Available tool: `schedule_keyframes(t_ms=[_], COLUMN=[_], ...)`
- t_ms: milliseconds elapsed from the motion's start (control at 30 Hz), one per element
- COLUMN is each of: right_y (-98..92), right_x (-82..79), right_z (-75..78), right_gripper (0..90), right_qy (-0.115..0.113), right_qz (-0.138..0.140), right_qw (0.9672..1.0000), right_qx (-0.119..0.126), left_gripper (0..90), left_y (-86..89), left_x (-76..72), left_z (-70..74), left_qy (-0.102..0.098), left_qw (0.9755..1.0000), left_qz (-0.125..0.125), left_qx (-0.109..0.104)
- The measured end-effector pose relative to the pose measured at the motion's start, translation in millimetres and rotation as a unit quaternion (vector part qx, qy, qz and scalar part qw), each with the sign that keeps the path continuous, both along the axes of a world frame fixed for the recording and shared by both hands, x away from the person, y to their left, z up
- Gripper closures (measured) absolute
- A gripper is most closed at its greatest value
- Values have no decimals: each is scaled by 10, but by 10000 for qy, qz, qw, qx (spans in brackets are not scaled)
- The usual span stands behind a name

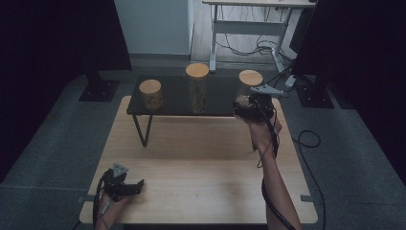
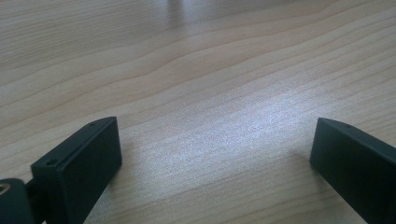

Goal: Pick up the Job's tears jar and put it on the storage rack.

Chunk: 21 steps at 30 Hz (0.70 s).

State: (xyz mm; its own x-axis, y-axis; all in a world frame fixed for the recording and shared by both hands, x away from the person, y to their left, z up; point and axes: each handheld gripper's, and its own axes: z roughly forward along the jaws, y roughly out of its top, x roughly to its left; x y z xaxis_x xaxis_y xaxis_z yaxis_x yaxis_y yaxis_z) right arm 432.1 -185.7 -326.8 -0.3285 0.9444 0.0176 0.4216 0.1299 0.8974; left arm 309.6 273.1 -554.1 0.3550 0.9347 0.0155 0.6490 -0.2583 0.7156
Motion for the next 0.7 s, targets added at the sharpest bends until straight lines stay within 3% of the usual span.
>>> schedule_keyframes(t_ms=[700], right_y=[-14], right_x=[232], right_z=[6], right_gripper=[245], right_qy=[24], right_qz=[28], right_qw=[10000], right_qx=[-8], left_gripper=[17], left_y=[-1], left_x=[0], left_z=[1], left_qy=[4], left_qw=[10000], left_qz=[4], left_qx=[-5])
